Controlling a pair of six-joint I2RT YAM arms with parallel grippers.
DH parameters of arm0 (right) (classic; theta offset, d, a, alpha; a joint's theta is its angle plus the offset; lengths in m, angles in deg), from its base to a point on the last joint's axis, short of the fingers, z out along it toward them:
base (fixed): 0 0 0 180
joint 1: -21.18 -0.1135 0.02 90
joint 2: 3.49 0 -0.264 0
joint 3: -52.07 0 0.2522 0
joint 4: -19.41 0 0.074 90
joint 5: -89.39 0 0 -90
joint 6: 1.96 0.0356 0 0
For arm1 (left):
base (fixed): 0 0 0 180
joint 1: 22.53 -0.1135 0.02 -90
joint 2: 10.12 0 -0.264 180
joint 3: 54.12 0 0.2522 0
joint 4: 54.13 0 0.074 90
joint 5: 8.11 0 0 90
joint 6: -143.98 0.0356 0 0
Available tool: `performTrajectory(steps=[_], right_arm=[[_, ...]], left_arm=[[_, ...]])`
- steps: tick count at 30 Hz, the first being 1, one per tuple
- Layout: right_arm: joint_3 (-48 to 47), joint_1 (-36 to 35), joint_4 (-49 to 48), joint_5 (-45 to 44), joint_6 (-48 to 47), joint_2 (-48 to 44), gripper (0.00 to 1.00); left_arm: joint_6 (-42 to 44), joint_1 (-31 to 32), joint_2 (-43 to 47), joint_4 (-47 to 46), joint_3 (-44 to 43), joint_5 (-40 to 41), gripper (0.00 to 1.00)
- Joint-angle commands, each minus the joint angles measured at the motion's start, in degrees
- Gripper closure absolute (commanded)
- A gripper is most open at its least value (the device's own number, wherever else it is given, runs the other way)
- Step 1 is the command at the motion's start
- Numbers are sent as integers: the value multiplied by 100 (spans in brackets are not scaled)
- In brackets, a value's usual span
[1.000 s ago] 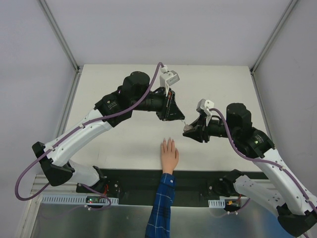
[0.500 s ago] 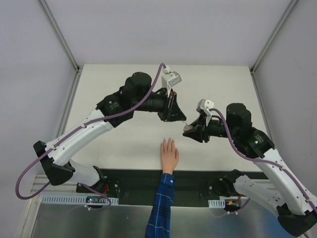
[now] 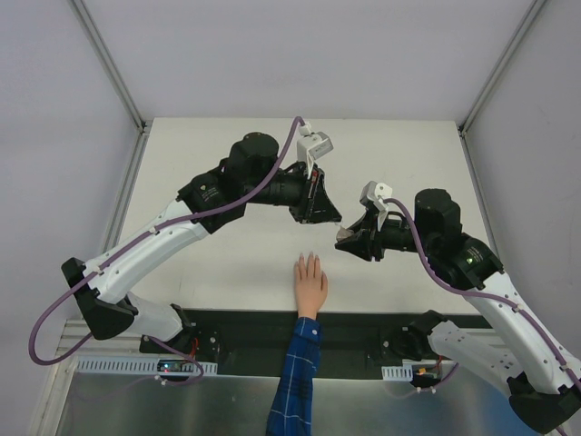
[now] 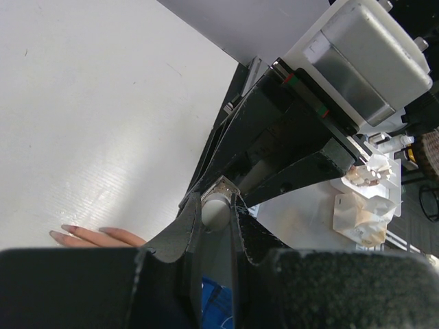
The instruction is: Paint the nails
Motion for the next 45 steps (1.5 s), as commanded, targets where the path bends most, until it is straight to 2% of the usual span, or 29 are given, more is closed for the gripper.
performTrajectory(steps=[1, 21, 29, 37, 45], right_arm=[[-132, -44, -330, 16, -14, -108, 100], [-264, -53, -585, -230, 127, -126, 100], [-553, -44, -972, -564, 293, 14, 100], [-1238, -53, -1060, -371, 189, 418, 100], [-1213, -53, -1428, 349, 363, 331, 100]], left_arm=[[-87, 90, -58, -220, -9, -199, 100], [-26, 248, -102, -212, 141, -138, 100], [290, 248, -190, 16, 141, -111, 100], [1055, 248, -269, 509, 62, -664, 100], [1380, 239, -287, 597, 88, -1517, 100]])
